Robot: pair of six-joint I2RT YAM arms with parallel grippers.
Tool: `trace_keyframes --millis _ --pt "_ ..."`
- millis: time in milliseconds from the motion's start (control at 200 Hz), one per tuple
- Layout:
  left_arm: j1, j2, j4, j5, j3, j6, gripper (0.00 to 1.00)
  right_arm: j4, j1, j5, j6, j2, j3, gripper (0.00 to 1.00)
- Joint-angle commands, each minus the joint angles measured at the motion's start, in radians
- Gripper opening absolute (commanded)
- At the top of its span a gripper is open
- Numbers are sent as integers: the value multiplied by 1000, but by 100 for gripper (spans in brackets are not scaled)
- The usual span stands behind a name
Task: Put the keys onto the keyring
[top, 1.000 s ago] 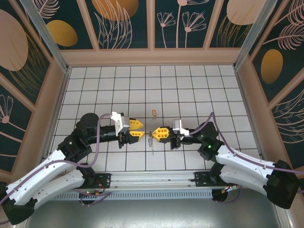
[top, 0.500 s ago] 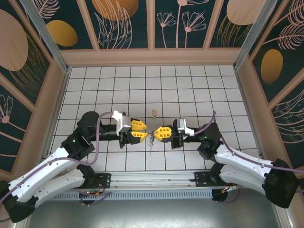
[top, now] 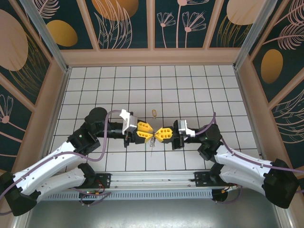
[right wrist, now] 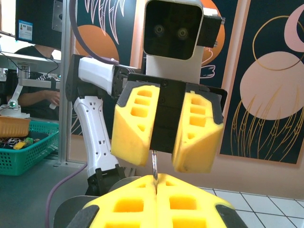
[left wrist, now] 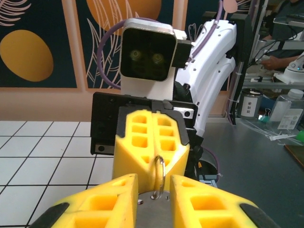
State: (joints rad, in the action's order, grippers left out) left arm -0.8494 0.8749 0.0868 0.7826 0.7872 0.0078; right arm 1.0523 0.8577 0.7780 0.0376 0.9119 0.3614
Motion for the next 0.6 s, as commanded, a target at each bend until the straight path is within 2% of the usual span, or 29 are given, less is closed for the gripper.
trace_keyframes --millis 0,596 --pt "-7 -7 42 32 26 23 23 77 -11 -10 19 -22 -11 0" --pt "-8 28 90 60 32 15 21 192 -22 3 76 12 -26 0"
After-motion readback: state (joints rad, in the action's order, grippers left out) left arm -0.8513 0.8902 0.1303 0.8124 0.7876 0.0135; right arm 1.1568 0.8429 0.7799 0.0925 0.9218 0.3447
